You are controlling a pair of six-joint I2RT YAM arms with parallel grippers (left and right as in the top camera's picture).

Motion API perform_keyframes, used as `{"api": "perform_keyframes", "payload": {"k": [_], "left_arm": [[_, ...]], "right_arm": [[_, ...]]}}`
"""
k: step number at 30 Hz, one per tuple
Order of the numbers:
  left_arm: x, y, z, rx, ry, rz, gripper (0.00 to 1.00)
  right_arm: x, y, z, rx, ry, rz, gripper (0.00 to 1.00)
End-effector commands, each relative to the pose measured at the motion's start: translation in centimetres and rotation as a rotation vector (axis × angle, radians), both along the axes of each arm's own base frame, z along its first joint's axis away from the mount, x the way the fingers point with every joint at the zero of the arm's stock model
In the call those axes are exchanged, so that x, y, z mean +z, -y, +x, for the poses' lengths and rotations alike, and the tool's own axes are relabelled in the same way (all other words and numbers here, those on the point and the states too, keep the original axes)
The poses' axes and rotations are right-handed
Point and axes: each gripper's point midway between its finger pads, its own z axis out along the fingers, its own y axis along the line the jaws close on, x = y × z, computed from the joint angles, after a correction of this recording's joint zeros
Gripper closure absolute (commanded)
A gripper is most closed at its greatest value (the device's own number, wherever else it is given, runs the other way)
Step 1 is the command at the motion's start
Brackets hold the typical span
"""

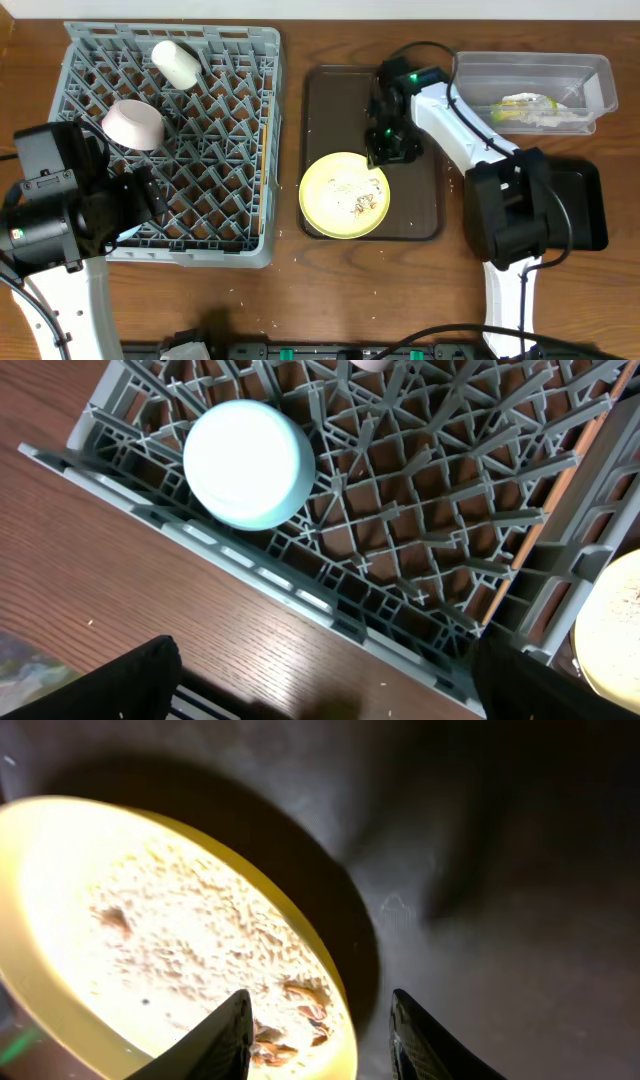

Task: Sort waste into correct bins and load items into the dishwasher
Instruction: 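Push the yellow plate's edge with the right gripper to shift it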

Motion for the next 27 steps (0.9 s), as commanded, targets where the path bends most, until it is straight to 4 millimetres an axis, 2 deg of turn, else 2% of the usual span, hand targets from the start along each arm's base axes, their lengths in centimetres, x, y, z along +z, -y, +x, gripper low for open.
{"api": "perform_keyframes", "payload": {"k": [1,4,8,11,16,22,27], "left_arm": [[0.5,-0.2,0.0,0.012,0.013,0.011,0.06],[0.6,-0.2,0.0,0.012,0.014,0.012,0.06],[0.6,-0.2,0.0,0.012,0.014,0.012,0.06],[0.6,-0.2,0.0,0.012,0.014,0.012,0.06],[0.5,-0.2,0.0,0.012,0.013,0.011,0.06],[0.6,-0.2,0.0,0.012,0.014,0.012,0.06],[0.5,-0.2,0.0,0.012,0.013,0.011,0.06]], "right_arm": [[-0.9,0.3,-0.9,0.037,-0.012,-0.028,0.57],[-1.6,0.8,-1.0,0.024,-0.012,-0.055,0.58],[-2.2,3.1,-0.5,-0.049,0.015,-0.189,0.69],[-2.2,3.9,-0.1,-0.064,0.028,-0.222,0.76],[-2.0,5.8,1.0,-0.121,0.05,-0.26,0.7],[0.8,7.4,3.5,-0.186,0.089,-0.243,0.67],[4.3,7.3,5.6,-0.201,0.154,-0.217,0.68]]}}
